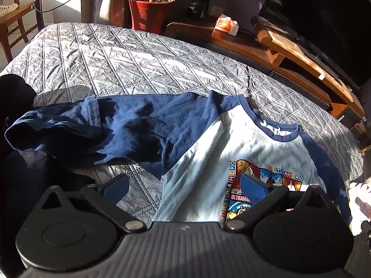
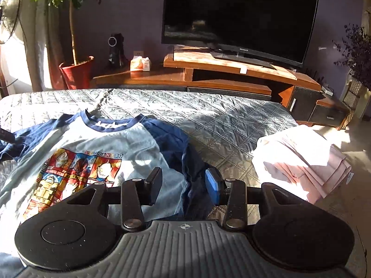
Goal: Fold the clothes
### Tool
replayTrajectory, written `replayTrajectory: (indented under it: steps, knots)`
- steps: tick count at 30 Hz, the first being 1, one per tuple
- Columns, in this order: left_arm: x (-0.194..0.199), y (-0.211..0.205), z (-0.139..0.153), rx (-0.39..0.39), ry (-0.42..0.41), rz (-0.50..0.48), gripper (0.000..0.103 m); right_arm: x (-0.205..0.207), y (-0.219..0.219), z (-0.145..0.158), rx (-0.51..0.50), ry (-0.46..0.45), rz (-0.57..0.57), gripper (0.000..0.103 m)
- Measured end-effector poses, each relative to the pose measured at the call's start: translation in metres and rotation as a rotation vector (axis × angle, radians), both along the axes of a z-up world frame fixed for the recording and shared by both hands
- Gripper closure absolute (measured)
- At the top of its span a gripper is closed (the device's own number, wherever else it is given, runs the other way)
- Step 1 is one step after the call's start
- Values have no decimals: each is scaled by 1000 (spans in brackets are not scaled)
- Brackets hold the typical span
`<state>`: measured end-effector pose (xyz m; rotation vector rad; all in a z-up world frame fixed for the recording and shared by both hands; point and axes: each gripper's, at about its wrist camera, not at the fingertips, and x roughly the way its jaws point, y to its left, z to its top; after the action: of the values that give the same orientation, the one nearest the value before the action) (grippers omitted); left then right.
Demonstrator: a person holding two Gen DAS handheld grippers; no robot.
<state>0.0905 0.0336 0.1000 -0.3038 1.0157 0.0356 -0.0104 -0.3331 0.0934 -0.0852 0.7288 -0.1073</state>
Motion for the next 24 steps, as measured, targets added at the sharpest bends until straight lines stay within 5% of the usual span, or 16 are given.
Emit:
replayTrajectory:
  steps: [6, 7, 8, 9, 15, 17, 19, 21, 22, 24]
  knots:
    - [0, -6, -3, 12, 6, -14, 1, 20, 0, -43, -79, 96, 38, 57]
    - [-1, -6, -3, 13, 6, -15, 1, 26, -3, -46, -61, 117, 41, 63]
    - [-1, -6, -3, 14, 7, -16, 1, 29, -5, -45, -46, 128, 43, 94]
    - [-1, -6, -3, 14, 8, -15, 1, 30, -6, -41, -34, 119, 43, 101]
    - [-1, -6, -3, 12, 6, -16, 1, 21, 3, 26, 200, -66, 53, 101]
    - [-1, -6, -3, 12, 6, -16, 1, 23, 21, 33, 153, -77, 78, 99]
    - [-1, -7, -3, 13, 8, -18, 1, 32, 37, 22, 85, -24, 104, 84]
    - [-2, -7, -4, 13, 11, -20, 1, 47, 36, -12, 237, 157, 125, 51]
    - [-2, -6, -3, 12, 10, -20, 1, 55, 34, -29, 322, 254, 134, 48]
    - [-2, -3, -2, 6, 7, -15, 1, 48, 37, -39, 357, 258, 130, 53]
